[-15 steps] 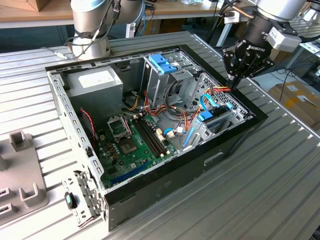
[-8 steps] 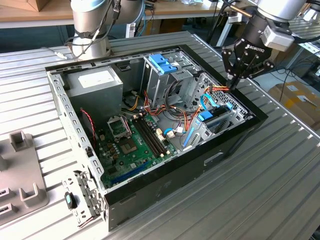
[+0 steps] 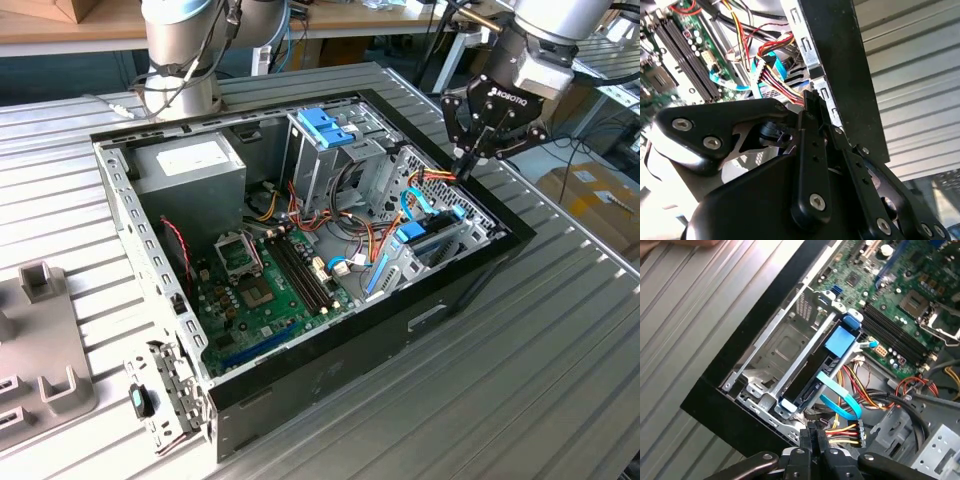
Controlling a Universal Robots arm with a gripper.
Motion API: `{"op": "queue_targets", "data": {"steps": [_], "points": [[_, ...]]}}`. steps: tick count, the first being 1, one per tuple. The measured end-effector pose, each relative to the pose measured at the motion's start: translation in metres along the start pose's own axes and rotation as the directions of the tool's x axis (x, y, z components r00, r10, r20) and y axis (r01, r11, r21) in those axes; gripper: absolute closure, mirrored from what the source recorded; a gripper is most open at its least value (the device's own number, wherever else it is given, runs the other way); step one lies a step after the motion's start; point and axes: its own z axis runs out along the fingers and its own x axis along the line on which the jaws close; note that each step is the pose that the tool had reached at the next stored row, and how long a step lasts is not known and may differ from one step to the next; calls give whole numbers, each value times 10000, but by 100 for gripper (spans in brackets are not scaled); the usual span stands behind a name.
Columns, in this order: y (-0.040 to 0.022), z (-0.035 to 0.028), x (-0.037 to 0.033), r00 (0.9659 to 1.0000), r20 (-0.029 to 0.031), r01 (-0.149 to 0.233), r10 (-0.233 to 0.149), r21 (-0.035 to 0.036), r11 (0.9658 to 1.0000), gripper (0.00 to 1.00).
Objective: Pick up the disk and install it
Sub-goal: 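Insert the second disk wire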
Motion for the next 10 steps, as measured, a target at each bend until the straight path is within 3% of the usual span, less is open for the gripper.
{"op": "queue_targets", "data": {"steps": [2,4,9,10], "points": [[0,2,0,9980,13,-625,625,1,9980,84],[0,2,0,9950,20,-1000,1000,0,9950,84],[0,4,0,9811,40,-1937,1937,-1,9811,84],[0,5,0,9750,46,-2222,2222,-2,9750,84]]}}
